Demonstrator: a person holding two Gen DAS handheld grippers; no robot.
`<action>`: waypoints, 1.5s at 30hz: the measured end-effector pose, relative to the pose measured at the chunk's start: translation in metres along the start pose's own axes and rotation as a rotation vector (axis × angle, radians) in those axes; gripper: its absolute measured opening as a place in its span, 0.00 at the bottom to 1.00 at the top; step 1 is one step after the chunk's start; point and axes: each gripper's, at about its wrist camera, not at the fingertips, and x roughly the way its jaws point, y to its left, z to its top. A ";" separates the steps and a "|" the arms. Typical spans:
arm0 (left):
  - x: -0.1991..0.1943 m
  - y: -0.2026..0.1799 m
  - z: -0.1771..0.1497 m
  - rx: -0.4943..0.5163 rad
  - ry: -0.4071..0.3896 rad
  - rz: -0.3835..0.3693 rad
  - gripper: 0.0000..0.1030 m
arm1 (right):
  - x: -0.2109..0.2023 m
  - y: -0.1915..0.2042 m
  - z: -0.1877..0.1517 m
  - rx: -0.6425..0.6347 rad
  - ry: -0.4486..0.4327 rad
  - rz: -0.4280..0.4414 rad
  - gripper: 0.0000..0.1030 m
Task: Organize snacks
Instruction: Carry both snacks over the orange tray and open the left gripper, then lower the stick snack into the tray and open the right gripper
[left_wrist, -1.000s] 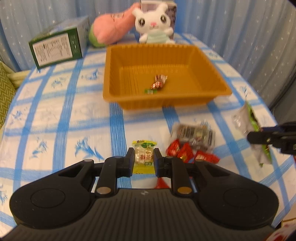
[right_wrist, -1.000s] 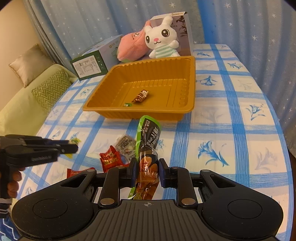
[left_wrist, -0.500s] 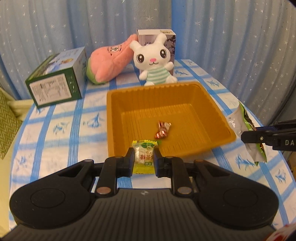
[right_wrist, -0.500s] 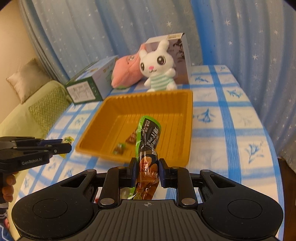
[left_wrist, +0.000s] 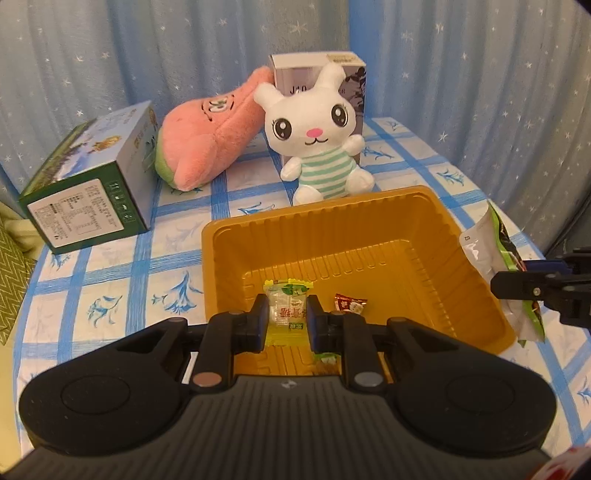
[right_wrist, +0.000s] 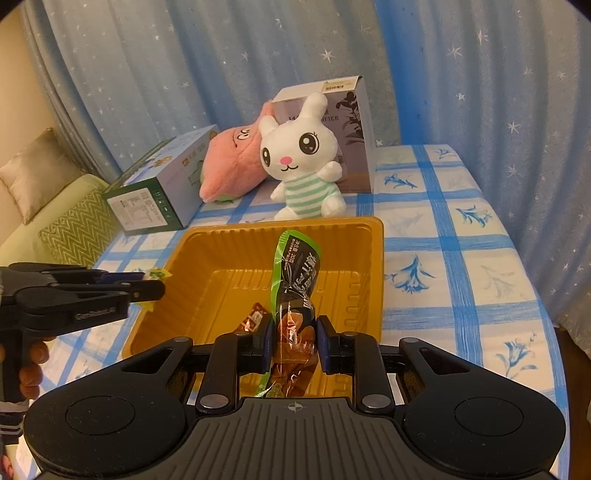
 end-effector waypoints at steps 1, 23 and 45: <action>0.006 0.000 0.002 0.003 0.009 0.000 0.19 | 0.003 -0.001 0.001 0.003 0.003 -0.001 0.24; 0.064 -0.004 0.006 0.020 0.107 0.023 0.19 | 0.035 -0.014 0.006 0.027 0.044 -0.021 0.24; 0.030 0.017 -0.002 -0.041 0.072 0.014 0.20 | 0.064 -0.012 0.014 0.010 0.086 -0.022 0.24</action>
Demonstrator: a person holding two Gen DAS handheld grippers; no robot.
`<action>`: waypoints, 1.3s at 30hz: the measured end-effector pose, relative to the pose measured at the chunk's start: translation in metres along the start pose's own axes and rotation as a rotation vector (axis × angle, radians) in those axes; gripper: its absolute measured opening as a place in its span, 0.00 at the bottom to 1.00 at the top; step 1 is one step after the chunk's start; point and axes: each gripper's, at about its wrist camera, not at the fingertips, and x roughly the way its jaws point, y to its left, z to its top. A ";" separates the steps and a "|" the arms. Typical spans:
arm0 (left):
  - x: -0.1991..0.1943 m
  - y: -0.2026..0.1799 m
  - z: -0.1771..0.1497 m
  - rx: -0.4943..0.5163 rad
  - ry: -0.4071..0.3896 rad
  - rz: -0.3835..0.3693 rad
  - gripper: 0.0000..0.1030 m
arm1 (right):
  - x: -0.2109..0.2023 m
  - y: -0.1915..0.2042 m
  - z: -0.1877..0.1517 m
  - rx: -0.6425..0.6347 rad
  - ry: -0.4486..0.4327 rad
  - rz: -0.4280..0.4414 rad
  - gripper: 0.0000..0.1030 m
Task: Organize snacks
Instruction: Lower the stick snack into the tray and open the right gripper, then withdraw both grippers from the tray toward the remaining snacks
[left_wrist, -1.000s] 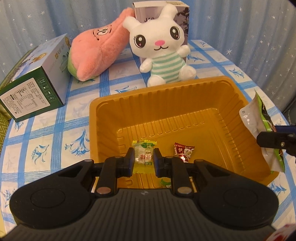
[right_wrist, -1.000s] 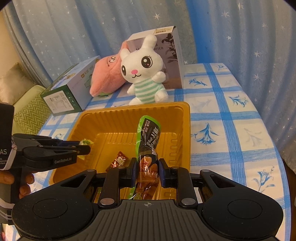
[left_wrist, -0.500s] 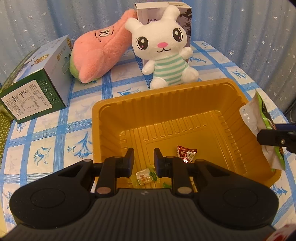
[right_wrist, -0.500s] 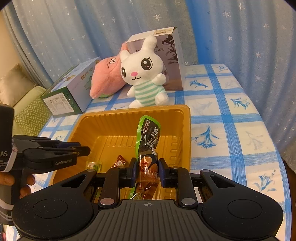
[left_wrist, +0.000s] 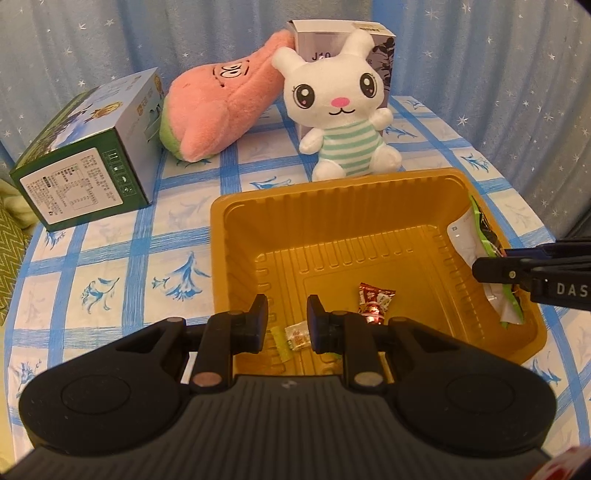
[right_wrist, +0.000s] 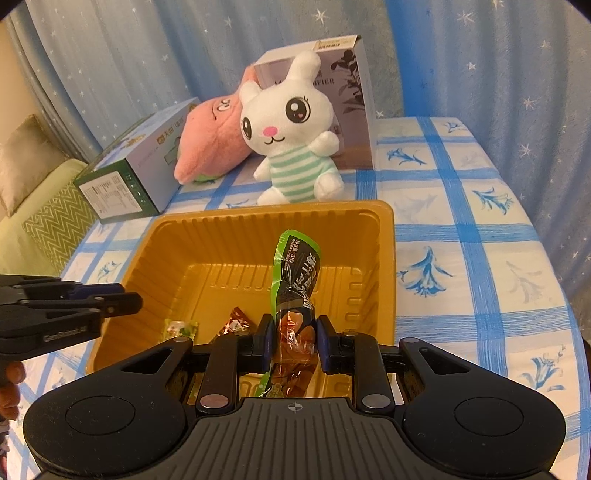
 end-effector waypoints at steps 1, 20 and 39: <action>0.000 0.001 0.000 -0.002 0.000 0.000 0.20 | 0.002 0.000 0.000 -0.002 0.002 -0.003 0.24; -0.012 -0.005 -0.010 0.002 -0.009 -0.022 0.25 | -0.006 -0.001 -0.001 0.000 -0.014 -0.014 0.51; -0.080 -0.024 -0.048 -0.026 -0.072 -0.042 0.25 | -0.071 -0.005 -0.038 0.013 -0.039 0.032 0.54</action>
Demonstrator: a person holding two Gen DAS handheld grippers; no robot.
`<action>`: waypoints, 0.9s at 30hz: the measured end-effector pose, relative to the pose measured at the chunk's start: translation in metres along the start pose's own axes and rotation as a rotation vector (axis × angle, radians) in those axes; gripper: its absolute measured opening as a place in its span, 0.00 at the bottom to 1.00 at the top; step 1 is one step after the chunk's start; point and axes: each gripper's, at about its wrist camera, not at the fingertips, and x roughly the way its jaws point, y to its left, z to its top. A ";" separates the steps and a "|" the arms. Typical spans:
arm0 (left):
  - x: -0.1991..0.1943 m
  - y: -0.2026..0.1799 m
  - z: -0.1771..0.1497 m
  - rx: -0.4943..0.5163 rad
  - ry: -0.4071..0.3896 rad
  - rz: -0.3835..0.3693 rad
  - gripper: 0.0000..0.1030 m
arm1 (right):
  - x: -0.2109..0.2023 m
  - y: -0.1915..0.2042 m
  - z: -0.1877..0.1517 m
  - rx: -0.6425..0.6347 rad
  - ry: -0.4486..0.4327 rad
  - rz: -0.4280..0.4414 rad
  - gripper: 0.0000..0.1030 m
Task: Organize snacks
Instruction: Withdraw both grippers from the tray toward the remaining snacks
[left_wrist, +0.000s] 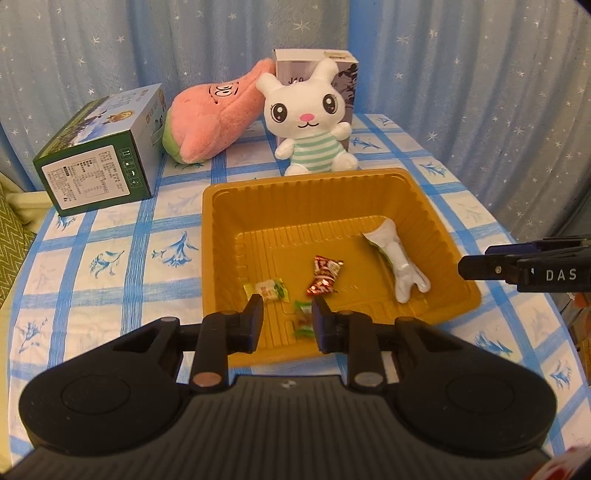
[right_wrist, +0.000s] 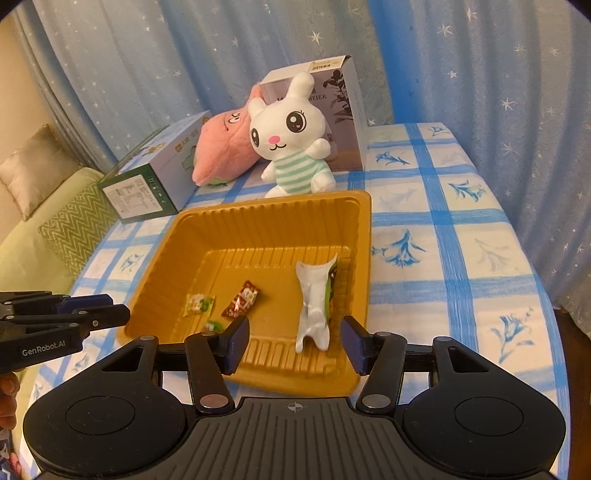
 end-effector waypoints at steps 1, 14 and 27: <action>-0.005 -0.002 -0.004 -0.002 -0.001 -0.001 0.25 | -0.004 0.000 -0.003 -0.002 -0.001 0.002 0.54; -0.062 -0.022 -0.059 -0.040 -0.007 0.012 0.25 | -0.057 0.002 -0.050 -0.026 0.008 0.047 0.55; -0.092 -0.043 -0.118 -0.077 0.027 0.050 0.29 | -0.082 0.008 -0.101 -0.063 0.068 0.077 0.56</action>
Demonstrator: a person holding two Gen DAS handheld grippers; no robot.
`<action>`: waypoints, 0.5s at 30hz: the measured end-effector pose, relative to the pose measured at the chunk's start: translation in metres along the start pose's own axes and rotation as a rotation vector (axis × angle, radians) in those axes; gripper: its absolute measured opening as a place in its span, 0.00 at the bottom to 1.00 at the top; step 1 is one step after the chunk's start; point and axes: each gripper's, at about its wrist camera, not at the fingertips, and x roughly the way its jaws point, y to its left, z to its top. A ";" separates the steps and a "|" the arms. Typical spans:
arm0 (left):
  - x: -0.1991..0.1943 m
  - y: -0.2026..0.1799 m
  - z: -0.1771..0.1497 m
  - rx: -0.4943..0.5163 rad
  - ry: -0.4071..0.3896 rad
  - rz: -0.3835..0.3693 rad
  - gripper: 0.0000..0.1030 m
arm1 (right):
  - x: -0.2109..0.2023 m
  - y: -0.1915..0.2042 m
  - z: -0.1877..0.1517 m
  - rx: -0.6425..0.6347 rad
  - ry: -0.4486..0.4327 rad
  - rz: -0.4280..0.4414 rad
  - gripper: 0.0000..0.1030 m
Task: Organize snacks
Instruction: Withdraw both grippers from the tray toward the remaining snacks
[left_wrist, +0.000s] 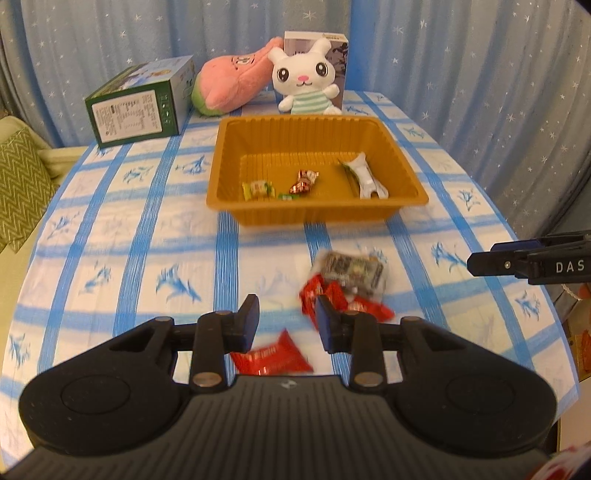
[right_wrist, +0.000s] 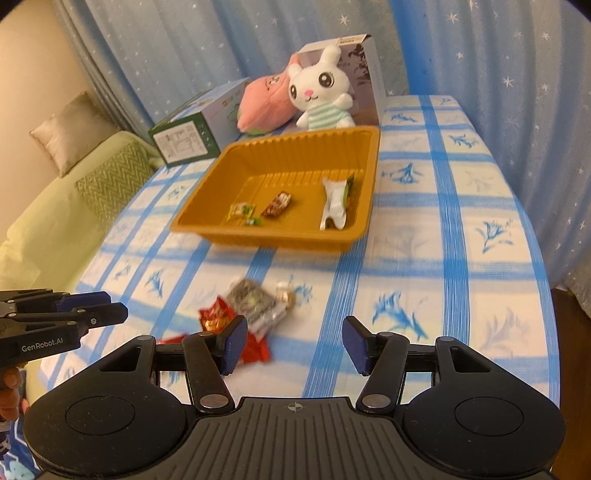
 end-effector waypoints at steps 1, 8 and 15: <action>-0.001 -0.001 -0.005 -0.002 0.005 0.002 0.29 | -0.001 0.000 -0.003 -0.002 0.004 0.000 0.56; -0.007 -0.006 -0.030 -0.016 0.026 0.009 0.31 | -0.004 0.001 -0.022 -0.016 0.034 0.002 0.56; -0.007 -0.013 -0.048 -0.011 0.047 0.005 0.34 | -0.001 0.004 -0.037 -0.037 0.061 -0.011 0.56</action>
